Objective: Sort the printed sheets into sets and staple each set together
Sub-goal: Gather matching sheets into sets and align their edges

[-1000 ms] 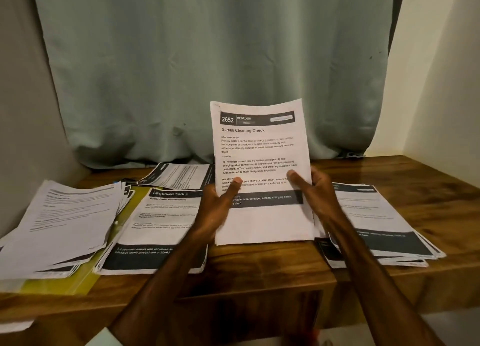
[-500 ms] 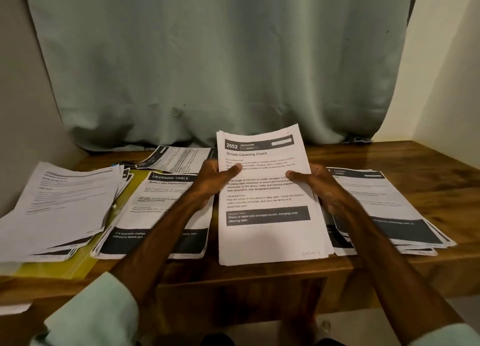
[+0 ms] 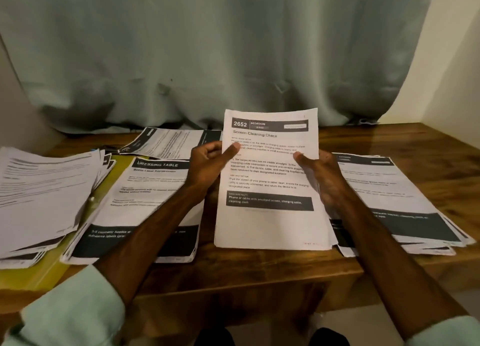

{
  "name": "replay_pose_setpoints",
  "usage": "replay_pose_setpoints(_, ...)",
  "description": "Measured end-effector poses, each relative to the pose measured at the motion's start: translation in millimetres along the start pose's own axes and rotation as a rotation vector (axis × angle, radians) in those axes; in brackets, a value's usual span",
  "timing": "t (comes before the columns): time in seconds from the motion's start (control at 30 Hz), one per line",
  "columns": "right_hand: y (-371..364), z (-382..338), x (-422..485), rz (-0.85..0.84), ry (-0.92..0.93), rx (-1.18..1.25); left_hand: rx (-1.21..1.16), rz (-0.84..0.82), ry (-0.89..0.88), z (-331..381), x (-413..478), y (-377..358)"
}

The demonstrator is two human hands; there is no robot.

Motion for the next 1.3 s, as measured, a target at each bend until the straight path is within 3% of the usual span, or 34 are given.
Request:
replay_pose_setpoints(0.17, 1, 4, -4, -0.043, -0.021, 0.042, 0.031, 0.033, -0.044, 0, 2, 15)
replay_pose_setpoints(0.7, 6, -5, -9, -0.037, -0.045, 0.178, 0.11, -0.122, -0.264, 4, 6, 22)
replay_pose_setpoints(1.0, 7, -15, -13, 0.029, 0.023, 0.106, 0.088, -0.058, -0.247, 10, 12, 40)
replay_pose_setpoints(1.3, 12, -11, -9, 0.068, 0.046, 0.081, -0.019, 0.007, -0.027, 10, 14, 48)
Point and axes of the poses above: each hand's wrist, its own x-axis towards the middle knuckle, its own y-axis out of the back of the hand, z = x × y, the point moved 2 cm from there along x, towards the middle knuckle, and after that the axes turned 9 degrees about -y, right-handed, at the moved point
